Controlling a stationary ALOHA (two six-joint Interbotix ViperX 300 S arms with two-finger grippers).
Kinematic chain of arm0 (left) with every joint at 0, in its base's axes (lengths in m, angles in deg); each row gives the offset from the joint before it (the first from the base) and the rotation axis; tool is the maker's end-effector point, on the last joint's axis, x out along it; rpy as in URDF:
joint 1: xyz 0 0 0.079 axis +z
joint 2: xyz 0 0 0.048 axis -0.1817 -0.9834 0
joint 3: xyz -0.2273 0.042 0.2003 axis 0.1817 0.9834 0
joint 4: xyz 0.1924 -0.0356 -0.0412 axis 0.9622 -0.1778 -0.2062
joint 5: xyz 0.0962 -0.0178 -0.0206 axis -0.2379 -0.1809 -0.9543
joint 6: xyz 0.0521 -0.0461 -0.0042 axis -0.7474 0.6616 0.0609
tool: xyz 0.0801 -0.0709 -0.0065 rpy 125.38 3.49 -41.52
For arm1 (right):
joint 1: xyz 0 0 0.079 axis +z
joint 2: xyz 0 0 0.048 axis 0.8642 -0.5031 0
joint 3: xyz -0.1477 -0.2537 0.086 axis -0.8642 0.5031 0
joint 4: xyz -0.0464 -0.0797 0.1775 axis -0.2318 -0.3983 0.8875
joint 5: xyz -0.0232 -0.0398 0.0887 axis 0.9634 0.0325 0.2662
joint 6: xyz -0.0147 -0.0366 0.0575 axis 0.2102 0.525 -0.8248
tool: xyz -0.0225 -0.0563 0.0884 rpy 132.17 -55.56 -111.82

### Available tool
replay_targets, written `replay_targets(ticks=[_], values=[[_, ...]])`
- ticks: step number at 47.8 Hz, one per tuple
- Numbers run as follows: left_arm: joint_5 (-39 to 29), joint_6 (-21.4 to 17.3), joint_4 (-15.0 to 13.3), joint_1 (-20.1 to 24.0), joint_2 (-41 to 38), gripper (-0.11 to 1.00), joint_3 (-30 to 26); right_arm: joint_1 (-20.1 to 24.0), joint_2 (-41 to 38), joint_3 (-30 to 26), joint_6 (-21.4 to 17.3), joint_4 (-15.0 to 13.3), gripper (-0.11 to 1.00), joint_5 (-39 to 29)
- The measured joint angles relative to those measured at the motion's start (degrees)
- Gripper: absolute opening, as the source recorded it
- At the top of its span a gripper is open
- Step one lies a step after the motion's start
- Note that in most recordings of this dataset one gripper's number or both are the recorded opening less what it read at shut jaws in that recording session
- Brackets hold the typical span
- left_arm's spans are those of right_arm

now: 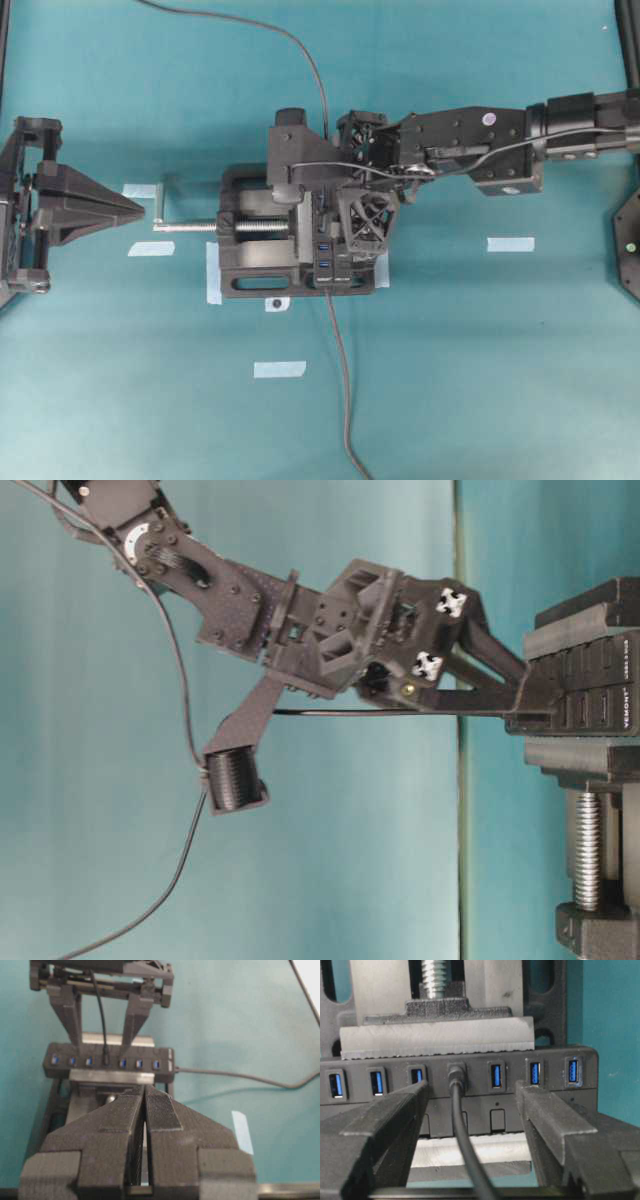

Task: Insert the USB into the center port of the fixed hub
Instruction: 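Push the plug down into the center port with the right gripper, then open the right gripper and withdraw it rightward from the hub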

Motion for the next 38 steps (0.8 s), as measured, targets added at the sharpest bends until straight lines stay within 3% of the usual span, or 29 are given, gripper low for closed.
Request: replay_targets(ticks=[22, 38], values=[[0.00, 0.00, -0.09, 0.09, 0.00, 0.01, 0.00, 0.00, 2.81, 0.09, 0.00, 0.00, 0.75, 3.25], [0.00, 0.00, -0.09, 0.09, 0.09, 0.01, 0.00, -0.18, 6.42, 3.78, -0.62, 0.00, 0.75, 6.06]])
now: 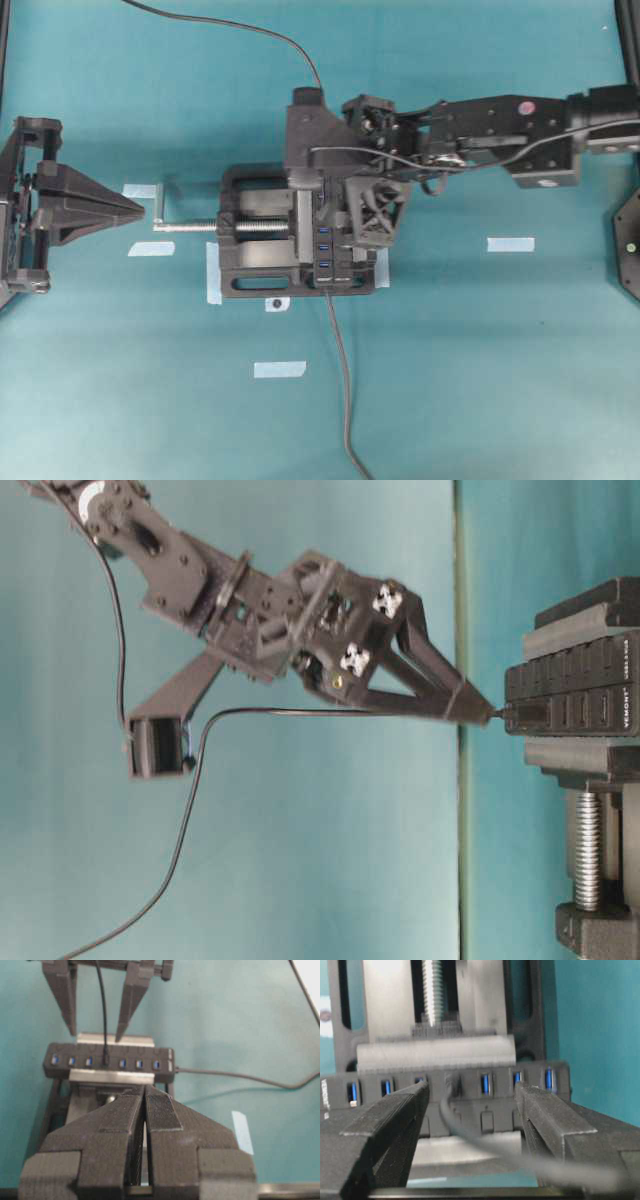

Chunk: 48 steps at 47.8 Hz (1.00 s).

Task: Insert the USB into the center port of the fixed hub
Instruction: 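Open the right gripper and withdraw it rightward from the hub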

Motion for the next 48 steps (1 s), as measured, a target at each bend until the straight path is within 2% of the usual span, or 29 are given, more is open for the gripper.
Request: replay_targets(ticks=[33, 48], values=[[-1.67, 0.00, 0.00, -0.09, 2.46, 0.01, 0.00, 0.62, 11.87, 8.79, -0.35, 0.00, 0.74, 7.29], [-1.67, 0.00, 0.00, 0.00, 2.55, 0.01, -0.09, 1.32, 13.80, 11.69, -0.35, 0.09, 0.74, 9.40]])
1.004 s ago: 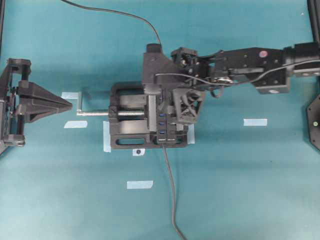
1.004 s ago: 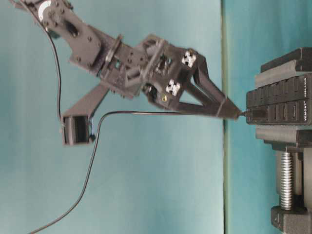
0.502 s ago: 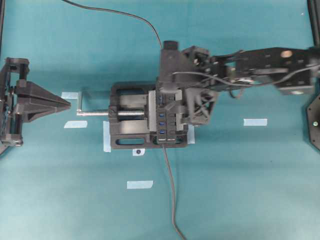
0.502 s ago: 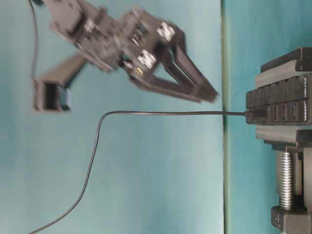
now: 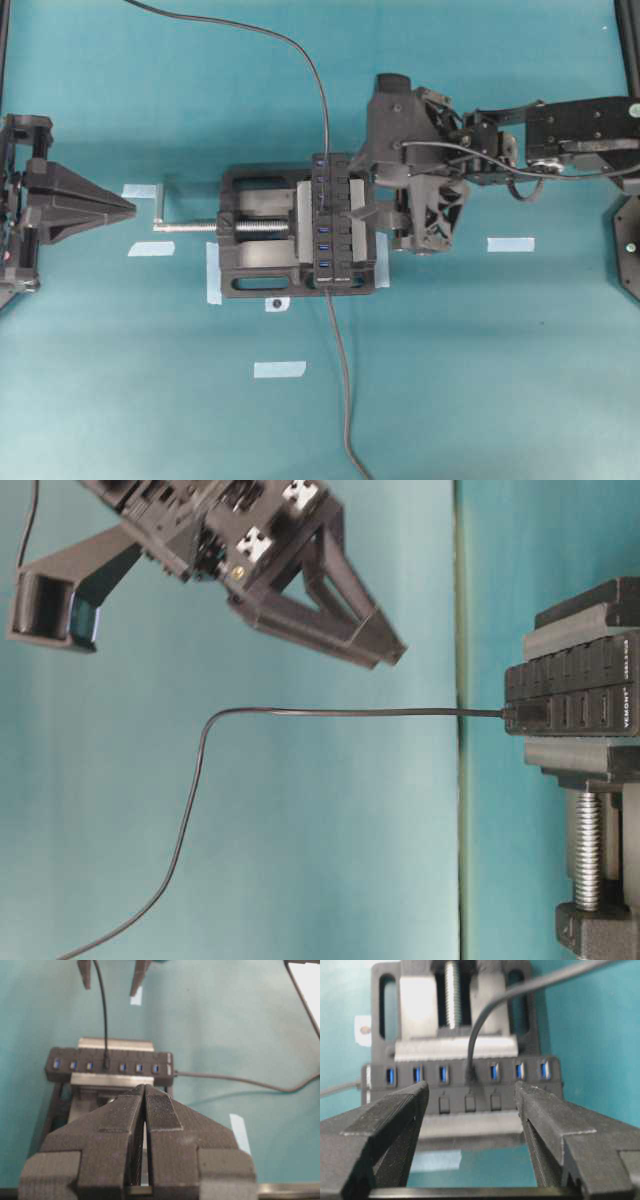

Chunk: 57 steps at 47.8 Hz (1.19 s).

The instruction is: Insert the USB into the center port of the fixed hub

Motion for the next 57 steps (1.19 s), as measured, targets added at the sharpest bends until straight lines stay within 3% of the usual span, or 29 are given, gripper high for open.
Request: replay_targets(ticks=[19, 38, 57], values=[[0.00, 1.49, 0.00, 0.00, 0.09, 0.01, 0.09, 0.26, 3.69, 3.78, 0.00, 0.00, 0.74, 1.49], [0.00, 1.49, 0.00, 0.00, 0.00, 0.01, 0.26, 0.35, 9.14, 11.43, 0.00, 0.00, 0.74, 15.12], [-0.09, 1.58, 0.00, 0.00, 0.00, 0.01, 0.18, 0.79, 9.23, 12.66, -0.18, 0.79, 0.74, 15.29]])
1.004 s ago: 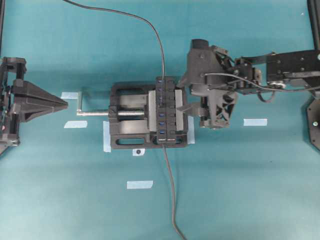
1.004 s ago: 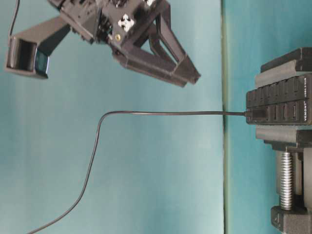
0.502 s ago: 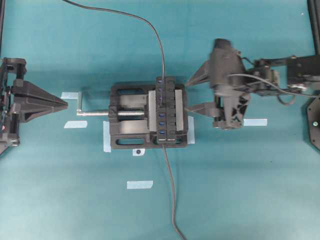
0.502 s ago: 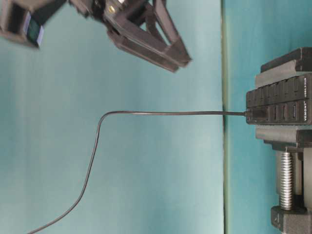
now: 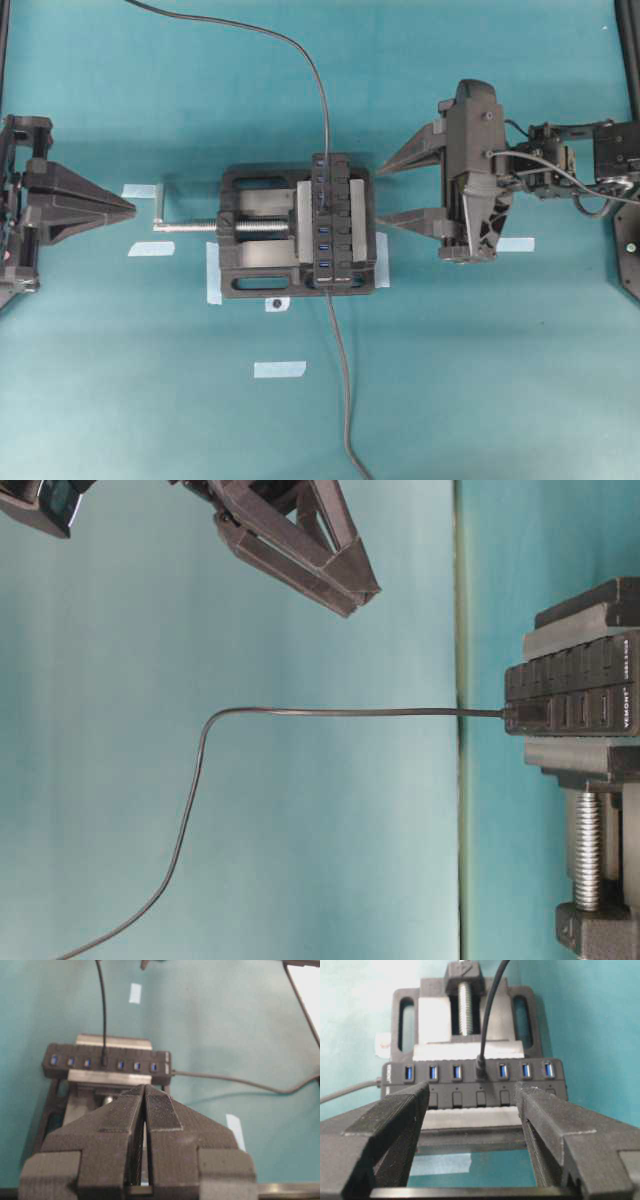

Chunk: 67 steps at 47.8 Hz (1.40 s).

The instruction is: Insert the USB into the center port of the fixed hub

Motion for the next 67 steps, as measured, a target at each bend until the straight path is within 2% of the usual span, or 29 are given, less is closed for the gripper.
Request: replay_targets(ticks=[28, 67], values=[[0.00, 0.00, 0.09, -0.09, 0.00, 0.01, 0.00, 0.62, -3.16, -0.70, 0.00, 0.09, 0.75, -1.58], [0.00, 0.00, 0.00, 0.00, 0.00, 0.01, 0.09, 0.62, -3.25, -0.70, 0.00, 0.09, 0.75, -1.85]])
